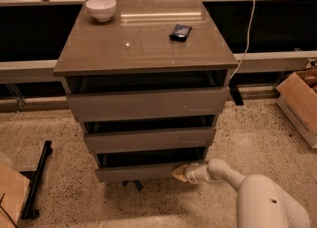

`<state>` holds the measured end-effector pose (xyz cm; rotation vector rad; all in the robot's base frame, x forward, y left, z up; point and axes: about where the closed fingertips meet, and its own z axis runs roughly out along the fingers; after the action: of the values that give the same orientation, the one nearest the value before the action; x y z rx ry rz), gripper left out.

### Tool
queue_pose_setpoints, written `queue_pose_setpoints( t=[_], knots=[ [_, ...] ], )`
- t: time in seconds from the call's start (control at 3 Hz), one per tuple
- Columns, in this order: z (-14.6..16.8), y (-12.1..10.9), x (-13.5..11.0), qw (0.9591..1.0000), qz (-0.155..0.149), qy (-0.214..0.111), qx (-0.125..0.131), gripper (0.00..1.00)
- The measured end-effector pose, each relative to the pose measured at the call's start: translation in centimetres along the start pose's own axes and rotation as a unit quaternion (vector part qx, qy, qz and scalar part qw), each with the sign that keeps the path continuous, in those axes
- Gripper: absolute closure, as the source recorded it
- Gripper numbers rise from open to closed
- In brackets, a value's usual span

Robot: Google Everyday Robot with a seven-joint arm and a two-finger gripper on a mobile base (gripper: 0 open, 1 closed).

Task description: Close bottom drawer

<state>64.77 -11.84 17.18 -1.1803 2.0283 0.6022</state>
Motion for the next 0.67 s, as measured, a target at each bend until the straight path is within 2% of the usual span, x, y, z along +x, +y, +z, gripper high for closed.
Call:
queue_pose_setpoints(
  t=[0.33, 0.67],
  knots=[
    [0.19, 0.18, -0.02, 1.0000, 0.000, 0.000, -0.002, 0.07],
    [0.32, 0.30, -0.03, 1.0000, 0.000, 0.000, -0.003, 0.00]
  ],
)
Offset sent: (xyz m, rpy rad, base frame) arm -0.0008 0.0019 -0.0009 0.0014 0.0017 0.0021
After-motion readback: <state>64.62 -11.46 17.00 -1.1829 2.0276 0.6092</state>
